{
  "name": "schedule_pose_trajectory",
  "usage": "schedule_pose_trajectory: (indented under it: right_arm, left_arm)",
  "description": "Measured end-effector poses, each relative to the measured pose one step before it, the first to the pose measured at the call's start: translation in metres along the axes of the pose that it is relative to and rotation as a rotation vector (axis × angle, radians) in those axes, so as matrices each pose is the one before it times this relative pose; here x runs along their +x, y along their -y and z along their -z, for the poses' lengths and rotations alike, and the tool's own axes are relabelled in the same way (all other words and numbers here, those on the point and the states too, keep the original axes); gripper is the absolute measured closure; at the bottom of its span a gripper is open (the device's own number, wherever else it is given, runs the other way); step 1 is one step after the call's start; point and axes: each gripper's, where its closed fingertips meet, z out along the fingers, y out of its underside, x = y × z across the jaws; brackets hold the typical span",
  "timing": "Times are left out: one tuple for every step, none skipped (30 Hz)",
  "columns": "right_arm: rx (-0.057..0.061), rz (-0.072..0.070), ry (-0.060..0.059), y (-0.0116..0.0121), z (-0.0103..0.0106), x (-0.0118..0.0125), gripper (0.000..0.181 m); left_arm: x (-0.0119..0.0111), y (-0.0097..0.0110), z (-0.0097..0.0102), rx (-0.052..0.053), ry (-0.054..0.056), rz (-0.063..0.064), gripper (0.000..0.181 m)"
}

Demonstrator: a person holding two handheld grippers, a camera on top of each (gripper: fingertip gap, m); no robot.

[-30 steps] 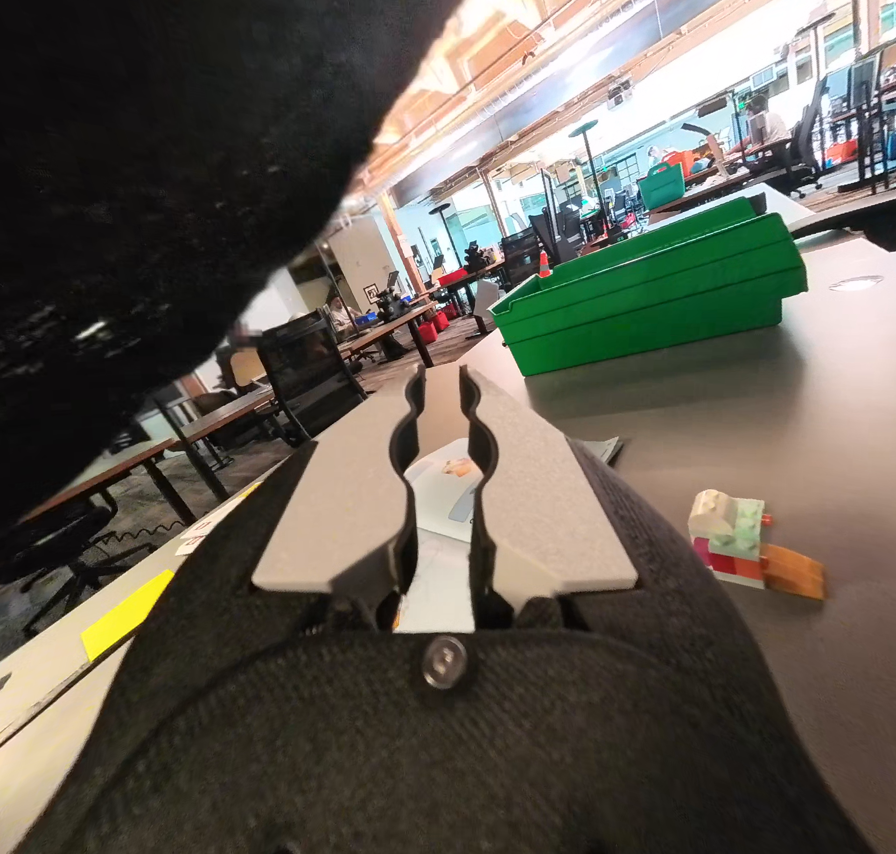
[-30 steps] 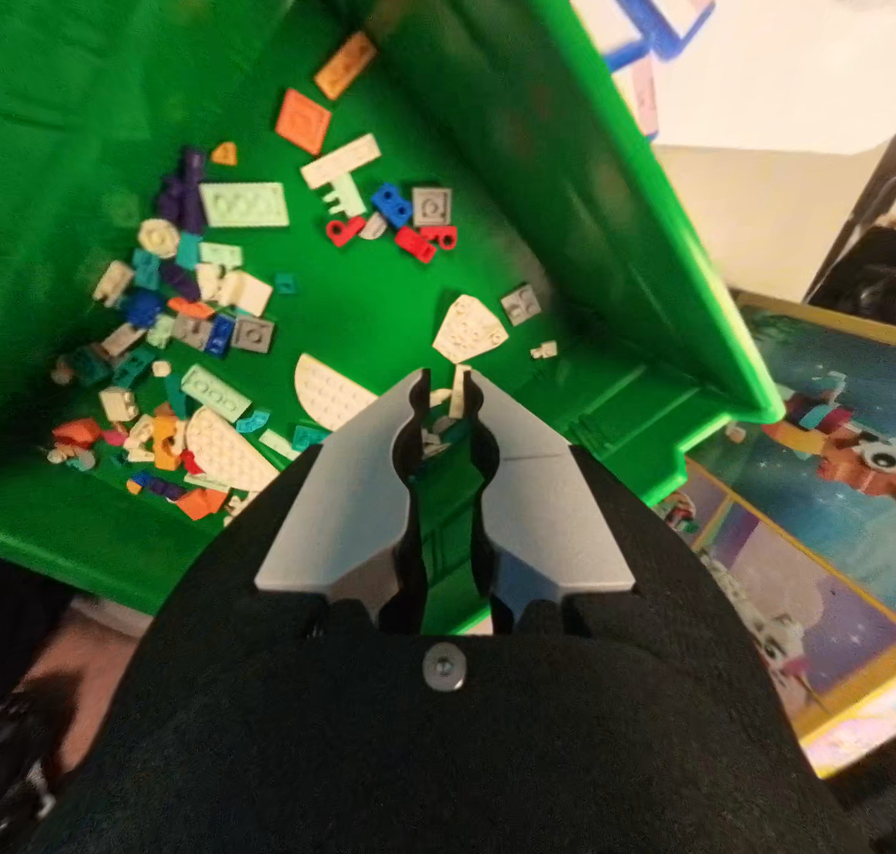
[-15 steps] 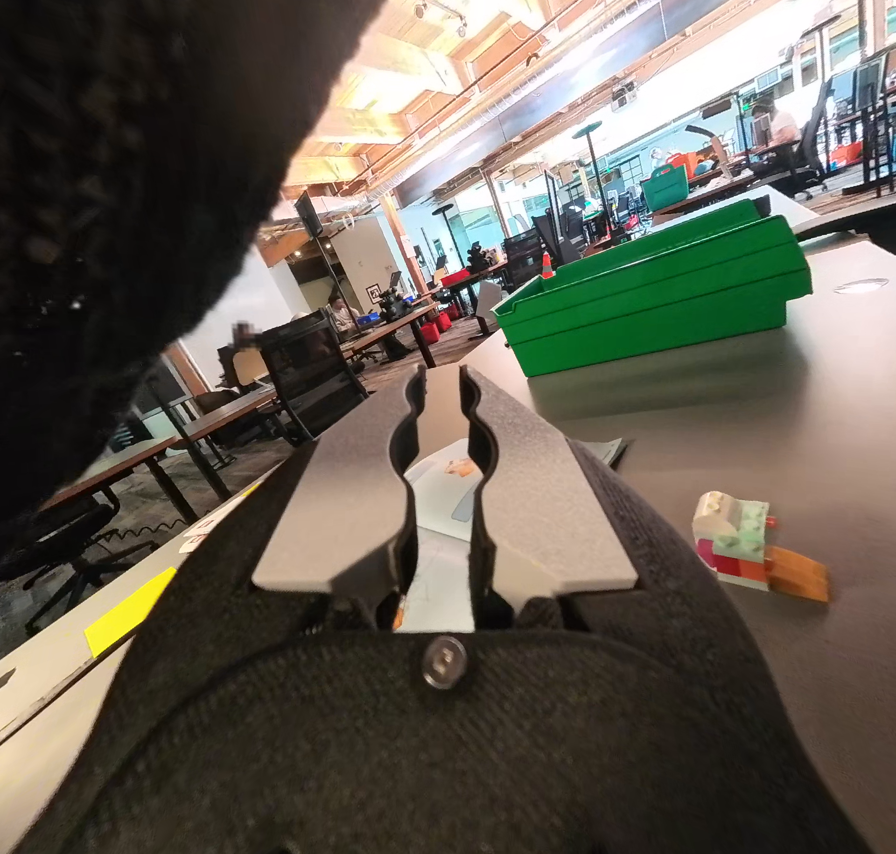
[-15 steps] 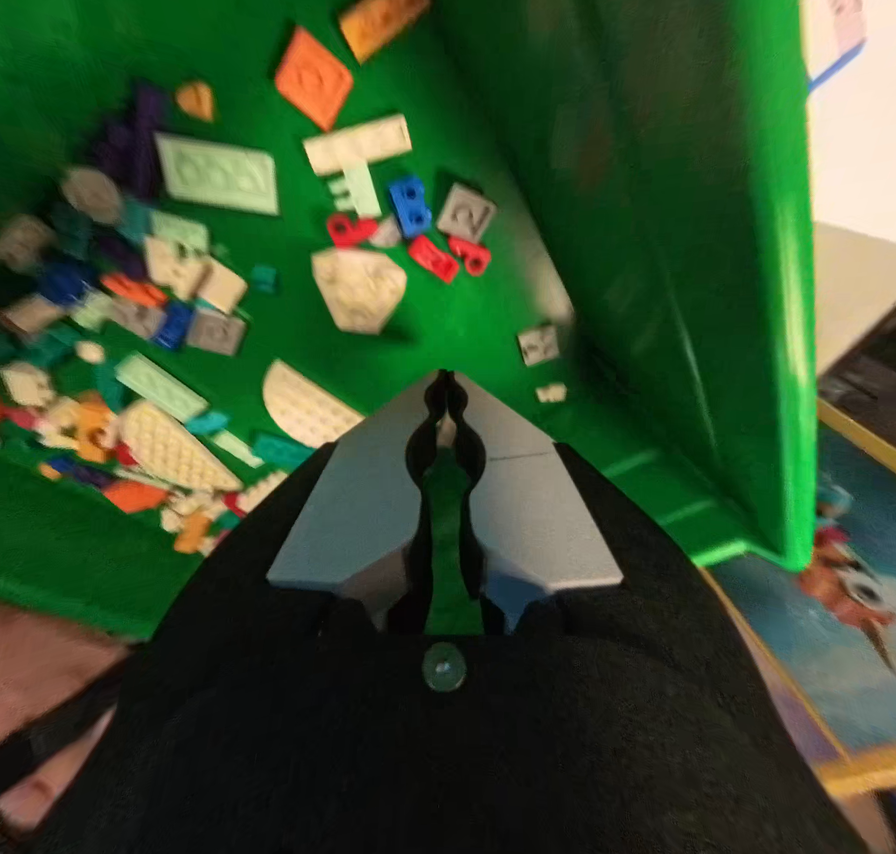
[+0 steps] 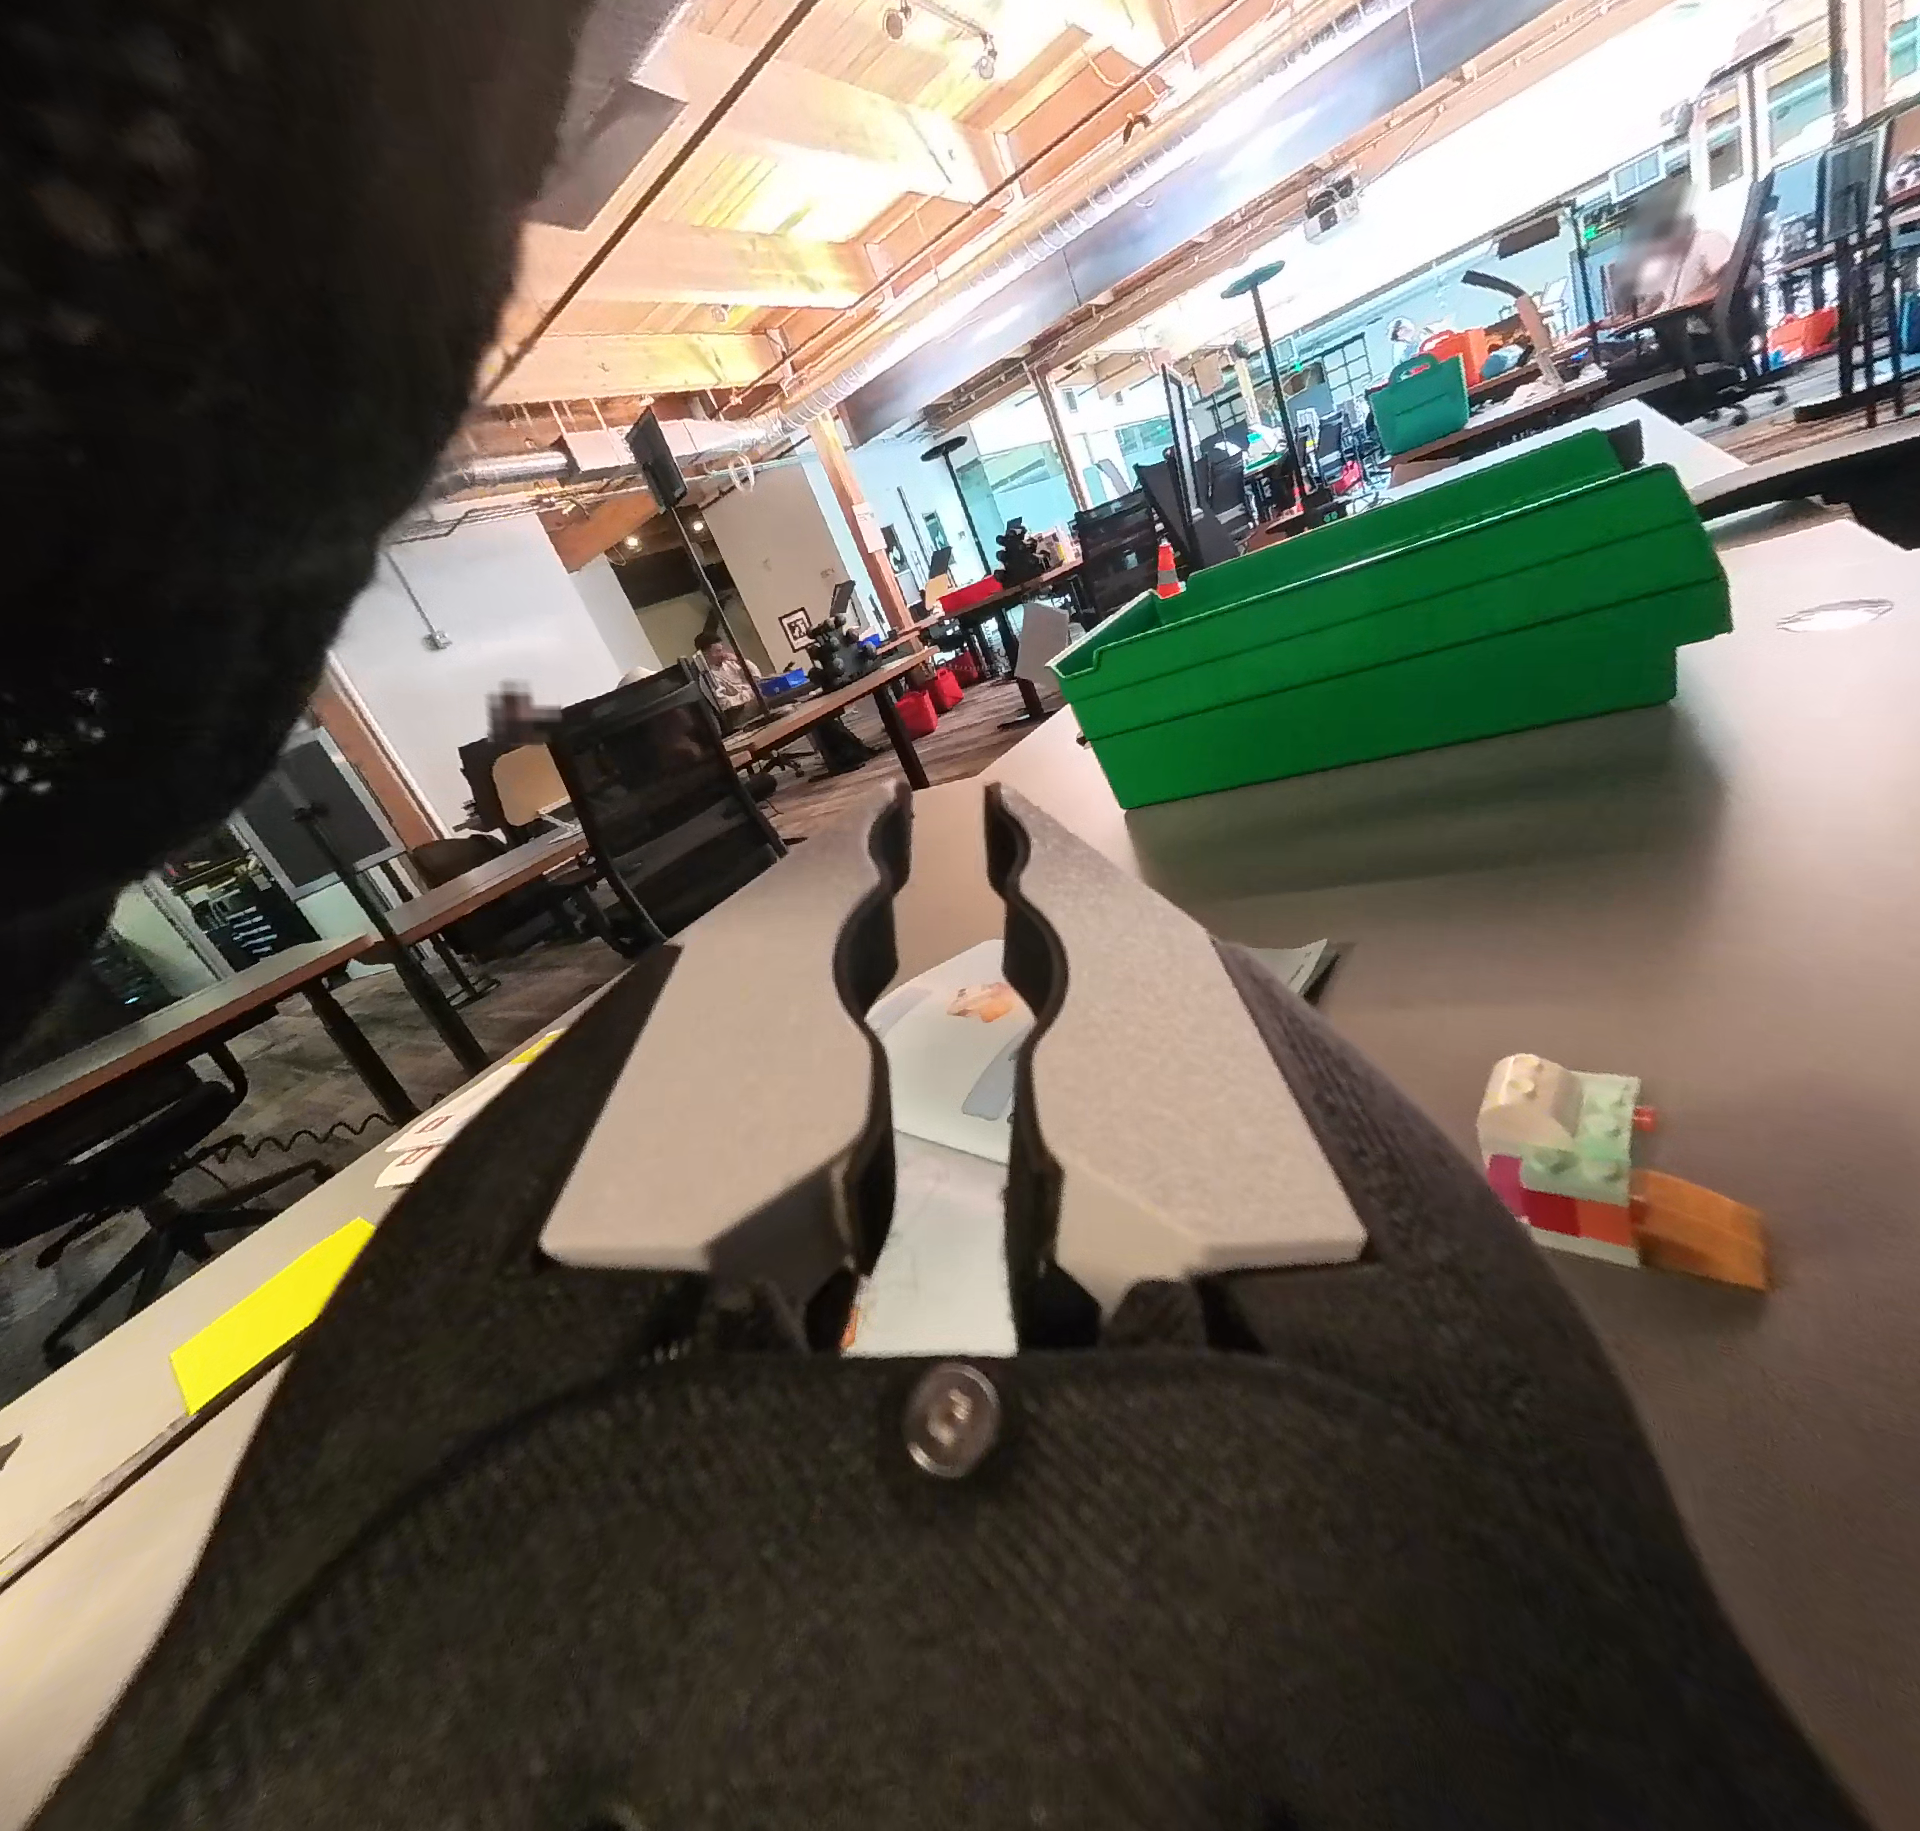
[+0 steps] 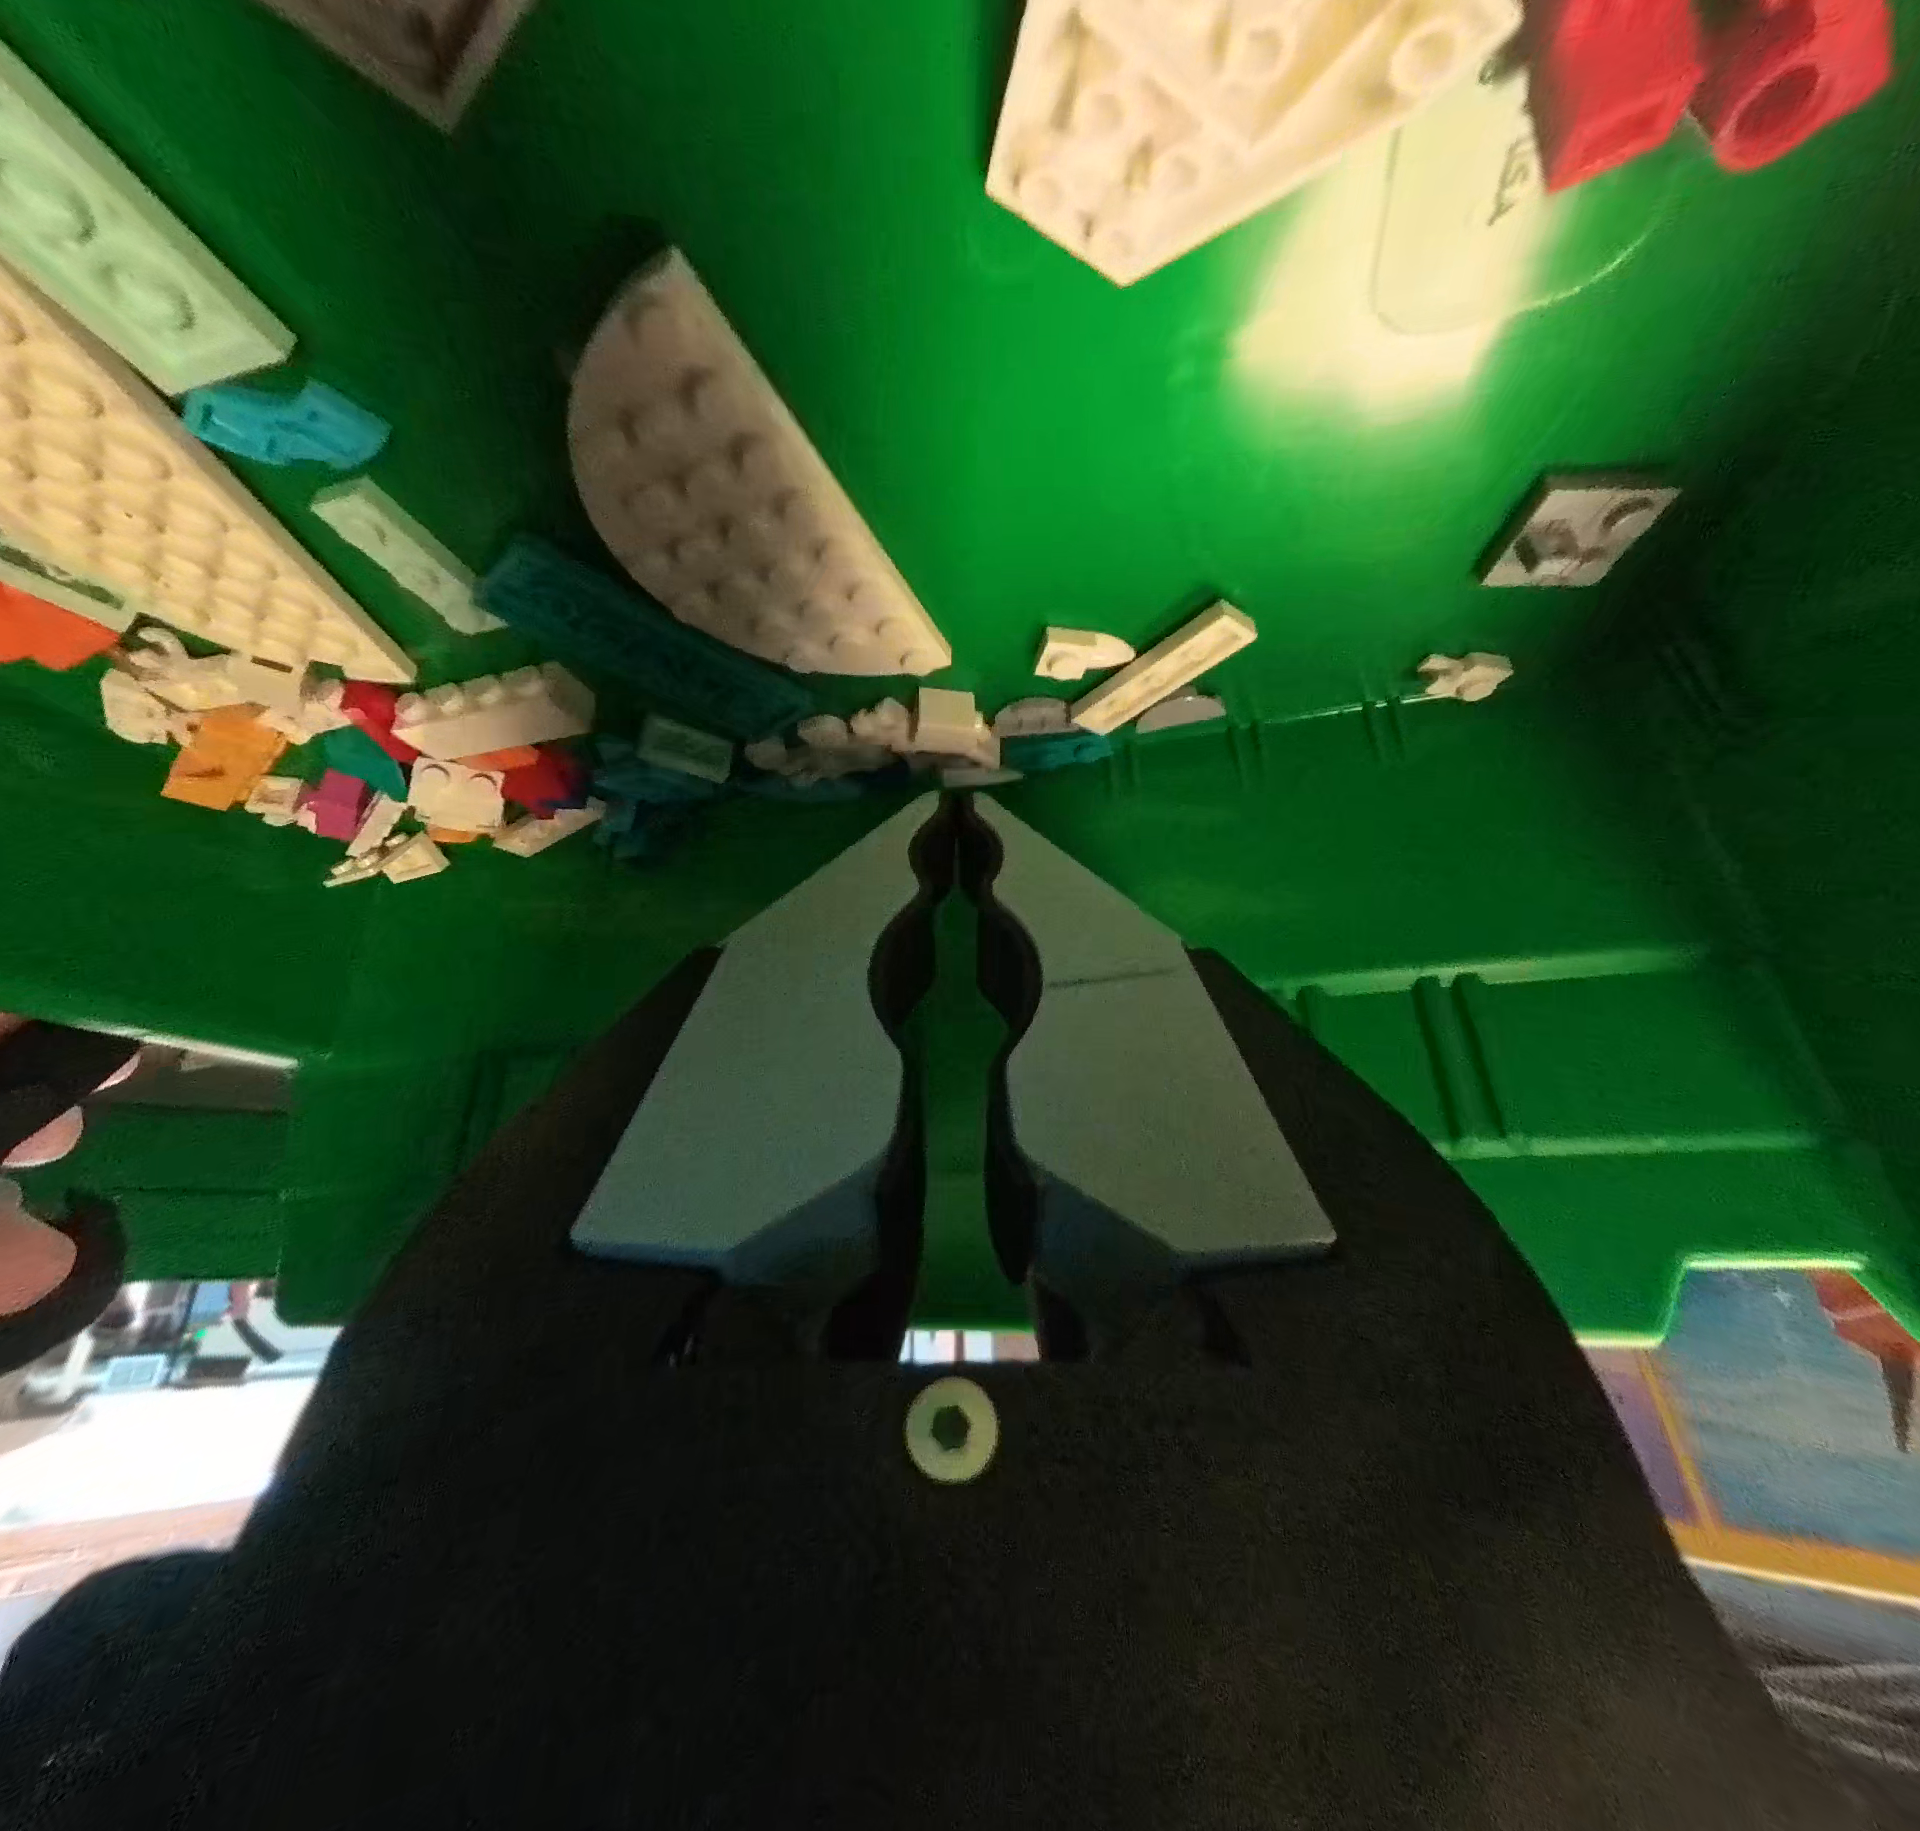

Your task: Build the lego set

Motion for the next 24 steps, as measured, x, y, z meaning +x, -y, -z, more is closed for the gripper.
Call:
schedule_pose_trajectory:
  right_arm:
    - [0.0022, -0.002, -0.005, 0.00133, -0.00141, 0.001, 0.181]
    - [0.0212, -0.0015, -0.0316, 0.00367, 0.00032, 0.00522, 0.181]
    - [0.0593, -0.0057, -0.0507, 0.00851, 0.00299, 0.00834, 0.181]
    - [0.0677, -0.0221, -0.0301, 0.00897, 0.00477, 0.00632, 0.181]
    - [0.0506, -0.0323, -0.0026, 0.006, 0.00552, 0.00321, 0.181]
    - [0.039, -0.0256, 0.0005, 0.0042, 0.00578, 0.00273, 0.181]
    - [0.0331, -0.0115, -0.0074, 0.00339, 0.00525, 0.00334, 0.181]
    - [0.0265, 0.0023, -0.0052, 0.00292, 0.00458, 0.00221, 0.181]
    - [0.0302, 0.0159, 0.0055, 0.00411, 0.00385, -0.00087, 0.181]
    - [0.048, 0.0269, 0.0119, 0.00736, 0.00347, -0.00334, 0.181]
    - [0.0638, 0.031, 0.0147, 0.01051, 0.00312, -0.00508, 0.181]
    - [0.076, 0.0345, 0.0193, 0.01304, 0.00265, -0.00662, 0.177]
    - [0.0862, 0.0427, 0.0333, 0.01494, 0.0021, -0.00984, 0.172]
    - [0.0869, 0.0531, 0.0437, 0.01508, 0.00128, -0.01219, 0.165]
    - [0.0779, 0.0545, 0.0289, 0.0137, 0.0001, -0.01021, 0.159]
    - [0.0575, 0.05, 0.0091, 0.01074, -0.00083, -0.00663, 0.155]
    - [0.033, 0.0461, 0.0037, 0.0067, -0.00169, -0.00494, 0.151]
    - [0.0166, 0.0405, 0.0007, 0.00382, -0.00242, -0.00364, 0.147]
    - [0.0137, 0.0282, -0.0012, 0.00256, -0.0029, -0.00272, 0.145]
    - [0.0168, 0.0117, 0.0118, 0.00243, -0.00307, -0.00375, 0.141]
    - [0.0185, -0.0029, 0.0192, 0.00252, -0.0032, -0.00386, 0.14]
    - [0.0159, -0.0073, 0.0172, 0.00184, -0.00327, -0.00315, 0.14]
    - [0.0095, -0.0019, 0.0119, 0.00073, -0.00299, -0.00218, 0.14]
    - [0.0043, 0.0063, 0.0061, -0.00021, -0.0028, -0.00147, 0.141]
  left_arm:
    - [0.00081, 0.00022, -0.00013, 0.0004, -0.0023, -0.0036, 0.168]
    - [0.00074, 0.00015, -0.0001, -0.0002, -0.002, -0.004, 0.168]
    - [0.00021, -0.00009, 0.00009, -0.001, -0.0007, -0.0037, 0.168]
    - [-0.00029, -0.00006, 0.00003, -0.0004, 0.0013, -0.0015, 0.168]
    - [-0.00058, -0.00002, 0.00014, 0.0003, 0.0016, 0.002, 0.168]
    - [-0.00072, 0.0001, 0.00011, 0.0005, 0.0016, 0.004, 0.168]
    - [-0.00068, -0.00001, 0.00013, 0.0009, 0.0022, 0.0046, 0.168]
    - [-0.00026, 0.00002, 0.00001, 0.0, 0.0001, 0.0035, 0.168]
    - [-0.00006, -0.00004, 0.00006, -0.0001, 0.0004, 0.001, 0.168]
    - [0.00028, 0.00022, -0.00003, 0.0005, -0.0003, -0.0013, 0.168]
    - [0.00053, 0.00008, -0.00011, -0.0003, -0.0019, -0.0016, 0.168]
    - [0.0007, -0.00004, -0.00011, -0.0007, -0.0021, -0.0012, 0.168]
    - [0.00063, -0.00001, 0.00001, -0.0006, -0.0021, -0.0018, 0.168]
    - [0.00025, 0.00009, -0.00007, -0.0001, -0.0007, -0.0019, 0.168]
    - [0.00002, -0.00001, 0.00009, 0.0003, -0.0002, -0.0012, 0.168]
    - [-0.00025, -0.00013, 0.00003, -0.0011, 0.0005, -0.0002, 0.168]
    - [-0.00071, -0.00014, 0.00011, -0.0003, 0.0021, 0.0016, 0.168]
    - [-0.00056, -0.00004, 0.0001, 0.0006, 0.0014, 0.0037, 0.168]
    - [-0.00041, -0.00006, 0.00011, 0.0004, 0.0008, 0.0046, 0.168]
    - [-0.00019, -0.00019, -0.00006, -0.0007, -0.0003, 0.0025, 0.168]
    - [-0.00003, -0.0002, 0.00007, -0.0008, 0.0002, -0.0006, 0.168]
    - [0.00024, -0.00014, -0.00008, -0.0008, -0.0006, -0.0019, 0.168]
    - [0.00051, 0.00003, -0.00006, 0.0001, -0.0015, -0.0004, 0.168]
    - [0.0007, -0.00009, -0.0001, -0.0005, -0.0029, 0.0001, 0.168]
